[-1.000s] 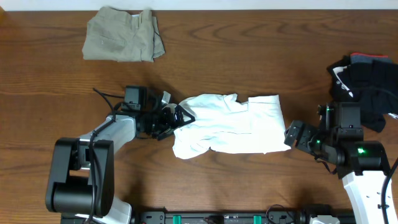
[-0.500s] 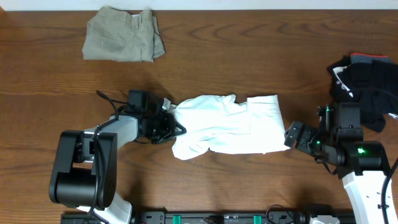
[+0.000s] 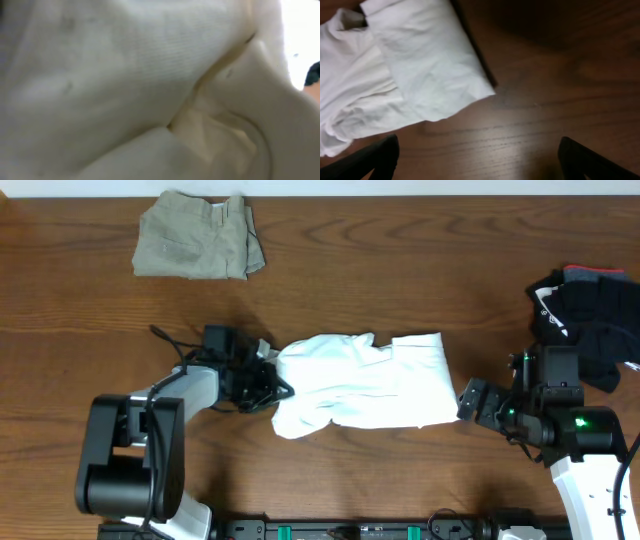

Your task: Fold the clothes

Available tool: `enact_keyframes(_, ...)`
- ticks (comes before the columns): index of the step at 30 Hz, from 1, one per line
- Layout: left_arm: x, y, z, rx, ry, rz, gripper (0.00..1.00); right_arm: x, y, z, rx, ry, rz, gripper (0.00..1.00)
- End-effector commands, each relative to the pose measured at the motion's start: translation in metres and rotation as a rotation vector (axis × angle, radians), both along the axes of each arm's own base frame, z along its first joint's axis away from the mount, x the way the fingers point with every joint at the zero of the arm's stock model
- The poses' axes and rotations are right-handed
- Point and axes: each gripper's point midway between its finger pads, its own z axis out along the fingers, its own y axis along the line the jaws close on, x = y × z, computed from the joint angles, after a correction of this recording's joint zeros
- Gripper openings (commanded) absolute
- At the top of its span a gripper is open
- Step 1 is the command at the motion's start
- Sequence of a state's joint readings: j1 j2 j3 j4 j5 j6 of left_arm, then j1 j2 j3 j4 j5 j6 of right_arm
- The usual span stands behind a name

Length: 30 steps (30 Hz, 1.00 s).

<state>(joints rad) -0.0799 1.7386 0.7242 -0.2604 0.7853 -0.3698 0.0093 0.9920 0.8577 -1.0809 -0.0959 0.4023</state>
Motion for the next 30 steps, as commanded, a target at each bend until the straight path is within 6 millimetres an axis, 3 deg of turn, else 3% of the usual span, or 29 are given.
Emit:
enact_keyframes(1, 0.003, 0.042, -0.017, 0.192, 0.037, 0.082, 0.06, 0.002, 0.001, 0.005, -0.021, -0.016, 0.037, 0.99)
enact_keyframes(7, 0.000, 0.077, -0.009, 0.342, 0.104, 0.139, 0.06, 0.005, 0.001, 0.006, -0.022, -0.028, 0.038, 0.99)
enact_keyframes(15, 0.007, 0.111, 0.041, 0.543, 0.046, 0.183, 0.06, 0.006, -0.001, 0.006, -0.030, -0.030, 0.043, 0.99)
enact_keyframes(23, 0.009, 0.105, 0.090, 0.532, -0.059, 0.194, 0.06, 0.011, 0.000, 0.008, -0.030, -0.052, 0.042, 0.99)
enact_keyframes(30, 0.008, 0.086, 0.102, 0.521, -0.113, 0.153, 0.06, 0.012, 0.000, 0.009, -0.030, -0.057, 0.042, 0.99)
